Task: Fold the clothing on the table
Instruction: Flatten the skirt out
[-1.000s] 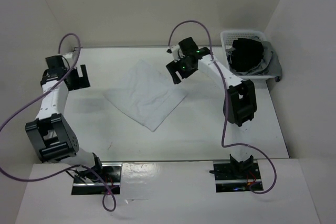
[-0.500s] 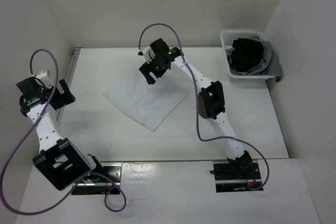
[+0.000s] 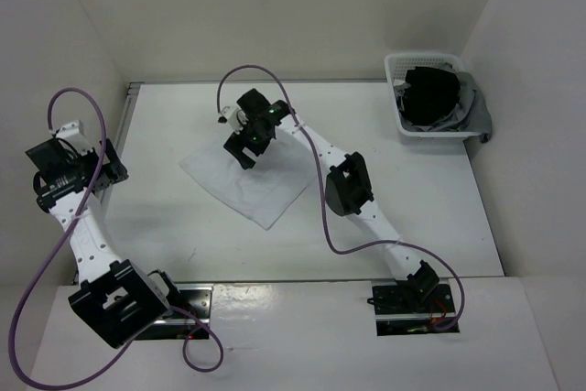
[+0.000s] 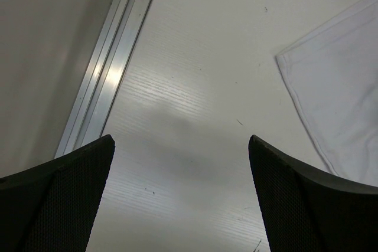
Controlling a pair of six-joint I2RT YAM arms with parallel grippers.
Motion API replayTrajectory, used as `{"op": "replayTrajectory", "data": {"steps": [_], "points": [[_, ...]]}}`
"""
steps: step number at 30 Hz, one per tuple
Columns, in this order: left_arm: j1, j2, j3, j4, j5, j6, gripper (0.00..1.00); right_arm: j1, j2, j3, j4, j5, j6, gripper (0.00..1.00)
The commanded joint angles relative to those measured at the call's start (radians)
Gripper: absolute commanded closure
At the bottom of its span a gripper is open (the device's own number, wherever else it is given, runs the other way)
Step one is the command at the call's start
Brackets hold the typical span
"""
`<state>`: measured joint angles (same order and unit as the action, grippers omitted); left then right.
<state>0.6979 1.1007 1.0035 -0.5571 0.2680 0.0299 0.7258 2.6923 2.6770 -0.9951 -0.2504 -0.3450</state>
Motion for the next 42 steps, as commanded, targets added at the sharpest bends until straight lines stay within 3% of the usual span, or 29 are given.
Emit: {"op": "replayTrajectory", "data": {"steps": [1,15,24,31,42], "points": [[0.011,-0.018,-0.003,0.04,0.014,0.022,0.0,0.024,0.038,0.072,-0.045,0.013,-0.031,0.02],[0.011,-0.009,-0.003,0.04,0.034,0.031,0.0,0.024,0.099,0.081,-0.045,0.095,-0.031,0.02],[0.011,0.001,-0.003,0.031,0.043,0.031,0.0,0.024,0.109,0.029,-0.042,0.264,0.25,0.02],[0.011,0.019,-0.003,0.031,0.043,0.031,0.0,0.024,0.109,-0.028,-0.068,0.256,0.392,0.02],[0.011,0.019,-0.003,0.031,0.043,0.031,0.0,0.024,-0.049,-0.25,0.046,0.424,0.581,0.06]]}}
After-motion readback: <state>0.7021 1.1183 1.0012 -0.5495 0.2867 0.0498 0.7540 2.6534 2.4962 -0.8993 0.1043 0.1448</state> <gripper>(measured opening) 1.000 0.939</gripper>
